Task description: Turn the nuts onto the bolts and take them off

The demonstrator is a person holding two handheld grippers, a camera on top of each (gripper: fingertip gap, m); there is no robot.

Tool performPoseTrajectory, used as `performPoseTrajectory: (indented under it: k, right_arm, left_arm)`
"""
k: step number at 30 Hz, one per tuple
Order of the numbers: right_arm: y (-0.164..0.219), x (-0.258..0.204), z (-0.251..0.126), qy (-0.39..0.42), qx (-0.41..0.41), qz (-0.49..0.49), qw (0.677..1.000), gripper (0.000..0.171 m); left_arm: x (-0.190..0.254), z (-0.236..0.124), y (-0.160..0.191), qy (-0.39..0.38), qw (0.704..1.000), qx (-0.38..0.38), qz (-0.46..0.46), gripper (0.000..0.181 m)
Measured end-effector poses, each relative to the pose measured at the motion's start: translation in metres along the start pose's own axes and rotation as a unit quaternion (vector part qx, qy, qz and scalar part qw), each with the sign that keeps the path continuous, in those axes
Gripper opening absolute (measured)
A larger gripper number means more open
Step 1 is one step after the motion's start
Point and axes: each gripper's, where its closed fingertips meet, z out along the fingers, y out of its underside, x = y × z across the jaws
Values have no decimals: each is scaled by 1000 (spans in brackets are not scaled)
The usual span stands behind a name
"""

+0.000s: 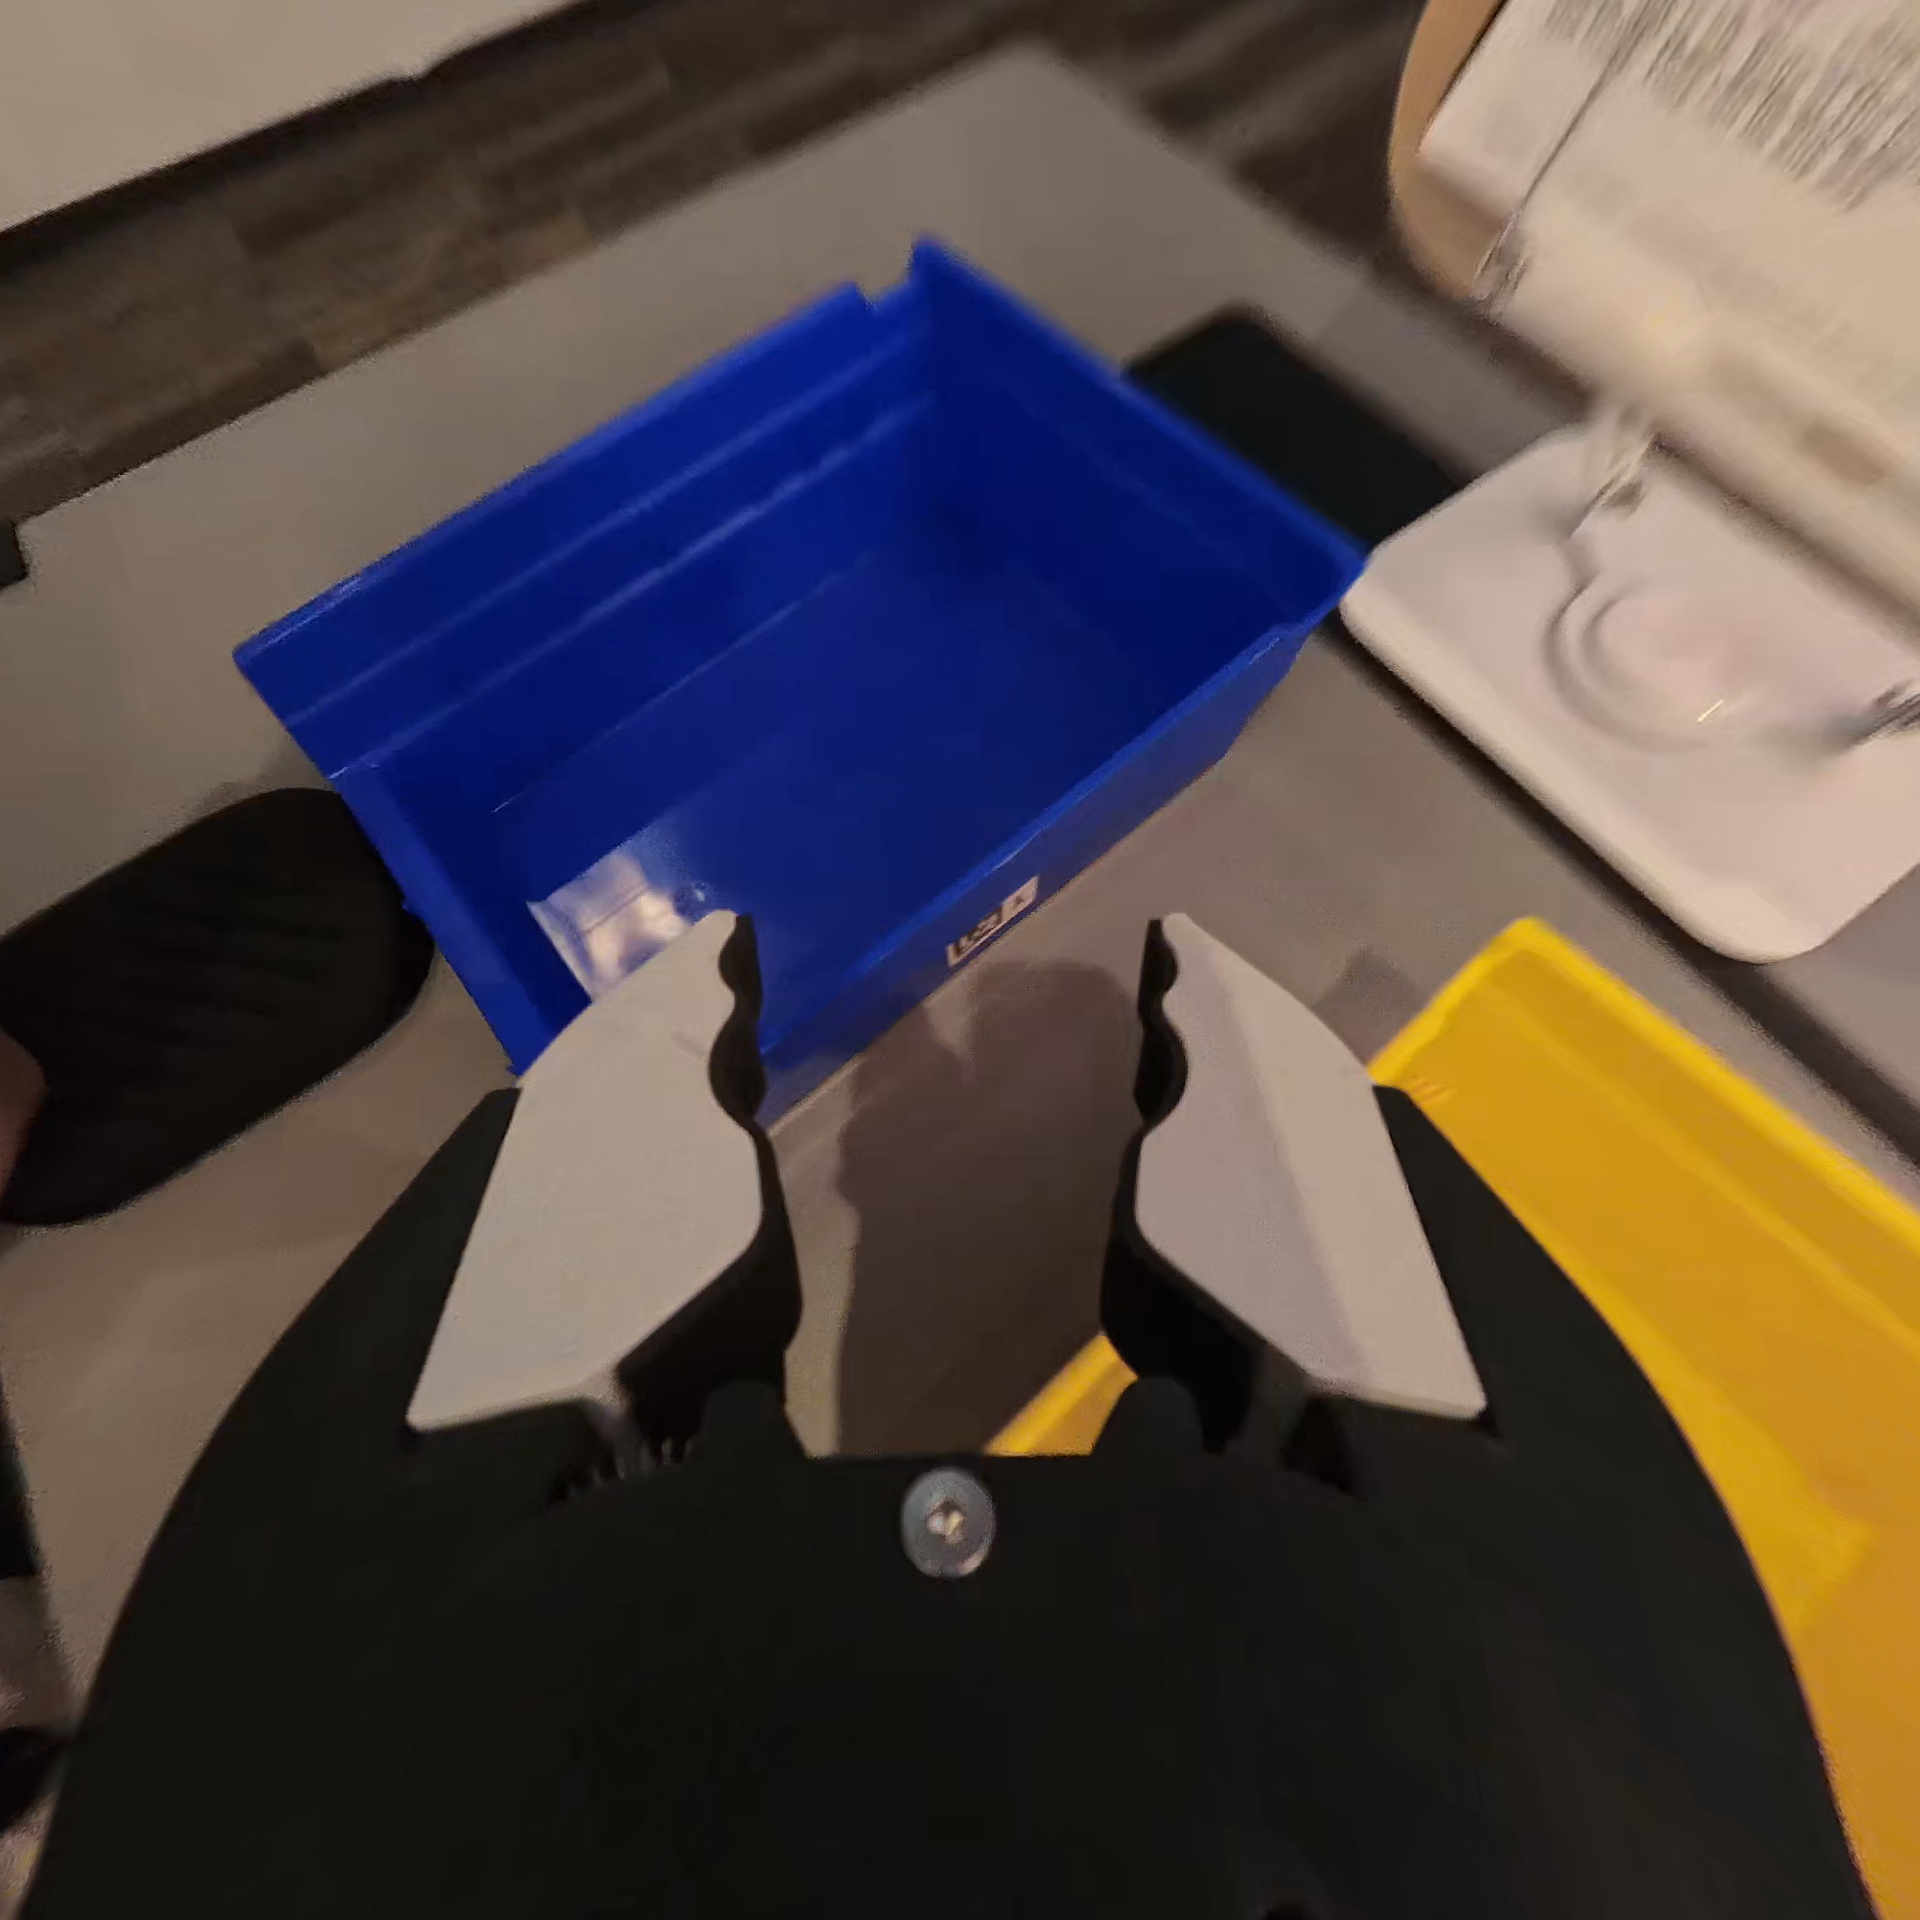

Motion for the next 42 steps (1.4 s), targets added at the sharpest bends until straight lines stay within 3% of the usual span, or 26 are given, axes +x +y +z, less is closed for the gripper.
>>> performPoseTrajectory:
  k: [1,6,13,14,20,24,32,37,42]
  right_arm:
    - [5,1,13,0,-34,26,999,71]
    - [44,18,52,40,-201,84,975,74]
    - [56,-9,85,-3,-281,205,938,46]
    - [55,-10,89,-3,-290,210,934,34]
    - [49,3,99,33,-348,184,919,7]
    - [41,6,91,27,-371,175,912,7]
    - [0,18,11,24,-398,147,905,7]
    - [-20,72,-83,69,-350,175,917,7]
    - [5,150,-199,144,-269,259,917,8]
  left_arm:
    - [-1,-1,0,-4,1000,1,3,51]
    - [1,-5,-5,-7,1000,5,13,51]
    - [3,-7,-7,-2,1000,10,12,50]
    - [3,-7,-6,-1,1000,11,12,50]
    - [0,-11,-6,26,999,17,-31,50]
    - [-12,-17,-7,20,998,34,-54,50]
    - [-22,-43,-32,78,973,107,-190,49]
    - [-18,-61,-50,135,946,147,-255,56]
    - [-12,-65,-50,148,947,133,-254,58]
